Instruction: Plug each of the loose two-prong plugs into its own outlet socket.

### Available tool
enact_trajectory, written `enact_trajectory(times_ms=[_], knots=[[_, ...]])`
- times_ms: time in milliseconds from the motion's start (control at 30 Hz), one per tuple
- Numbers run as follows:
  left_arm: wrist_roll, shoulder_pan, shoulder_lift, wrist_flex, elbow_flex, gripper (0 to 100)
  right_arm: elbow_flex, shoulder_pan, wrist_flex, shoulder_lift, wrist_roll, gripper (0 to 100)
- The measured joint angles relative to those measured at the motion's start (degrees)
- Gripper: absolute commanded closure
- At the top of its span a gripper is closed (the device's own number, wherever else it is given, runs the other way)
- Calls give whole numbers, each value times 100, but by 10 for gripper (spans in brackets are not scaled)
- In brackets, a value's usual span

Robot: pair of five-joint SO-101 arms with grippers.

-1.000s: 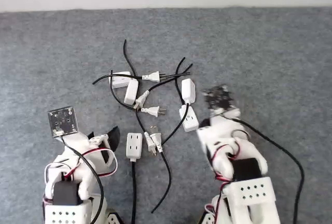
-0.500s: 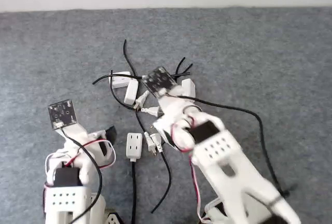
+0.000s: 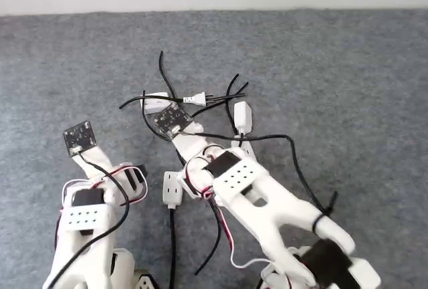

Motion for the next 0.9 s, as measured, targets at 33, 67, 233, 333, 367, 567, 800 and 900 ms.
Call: enact_trajectory(times_ms=[33, 67, 233, 333, 367, 567, 800, 900], knots=[[0, 0, 53, -26, -9, 767, 0, -18, 0, 97, 0, 989], [0, 0, 79, -105, -18, 767, 0, -26, 0, 167, 0, 989], [0, 0, 88, -255, -18, 767, -35, -26, -9, 264, 0, 989], [0, 0, 88, -255, -18, 767, -35, 26, -9, 273, 0, 989], [0, 0, 88, -255, -18, 767, -35, 105, -9, 273, 0, 989], [0, 9, 114, -255, -18, 767, -35, 510, -9, 273, 0, 989], [0, -18, 114, -255, -18, 767, -35, -123, -9, 220, 0, 989], [0, -18, 114, -255, -18, 767, -35, -281, -9, 176, 0, 989]])
